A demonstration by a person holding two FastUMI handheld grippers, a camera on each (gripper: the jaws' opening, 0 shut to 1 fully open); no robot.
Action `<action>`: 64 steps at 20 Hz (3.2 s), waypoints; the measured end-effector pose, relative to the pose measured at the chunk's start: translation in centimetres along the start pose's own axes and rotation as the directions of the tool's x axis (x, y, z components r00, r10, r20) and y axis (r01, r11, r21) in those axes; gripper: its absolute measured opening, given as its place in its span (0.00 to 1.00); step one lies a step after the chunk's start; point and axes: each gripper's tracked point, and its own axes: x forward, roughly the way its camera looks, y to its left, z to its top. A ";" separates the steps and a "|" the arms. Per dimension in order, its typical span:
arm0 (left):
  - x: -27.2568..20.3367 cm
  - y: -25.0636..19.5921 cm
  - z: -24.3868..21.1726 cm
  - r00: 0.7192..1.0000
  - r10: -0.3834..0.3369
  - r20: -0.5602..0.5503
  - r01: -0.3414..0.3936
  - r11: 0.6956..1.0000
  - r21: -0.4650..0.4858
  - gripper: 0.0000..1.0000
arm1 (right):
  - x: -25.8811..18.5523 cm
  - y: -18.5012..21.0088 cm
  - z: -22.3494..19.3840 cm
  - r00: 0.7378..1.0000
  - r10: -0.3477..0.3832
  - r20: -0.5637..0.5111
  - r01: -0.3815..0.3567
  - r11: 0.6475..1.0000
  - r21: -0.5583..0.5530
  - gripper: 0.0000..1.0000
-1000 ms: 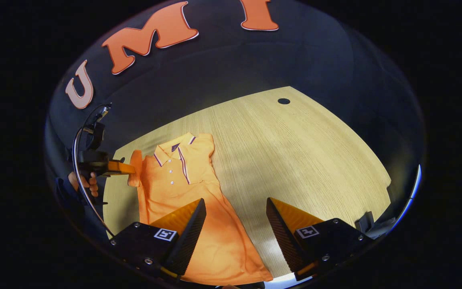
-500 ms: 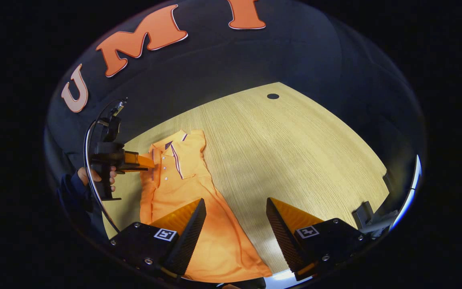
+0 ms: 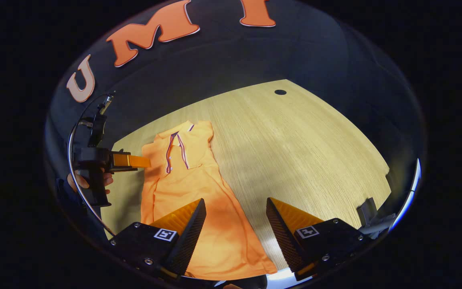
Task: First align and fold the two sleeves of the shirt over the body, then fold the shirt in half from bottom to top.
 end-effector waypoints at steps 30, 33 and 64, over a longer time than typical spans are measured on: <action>-13.4 0.3 -28.2 0.978 0.199 -0.064 -0.207 0.964 -0.169 0.99 | -0.9 -3.9 -13.9 0.953 0.130 -0.273 -0.224 0.912 -0.345 0.95; -13.2 0.2 -30.0 0.976 0.196 -0.094 -0.210 0.965 -0.160 0.99 | -0.6 -4.2 -15.4 0.946 0.117 -0.303 -0.223 0.912 -0.344 0.95; -10.1 -2.2 -36.1 0.956 0.218 -0.198 -0.240 0.966 -0.096 0.41 | -0.4 -4.9 -20.5 0.932 -0.035 -0.360 -0.107 0.924 -0.366 0.15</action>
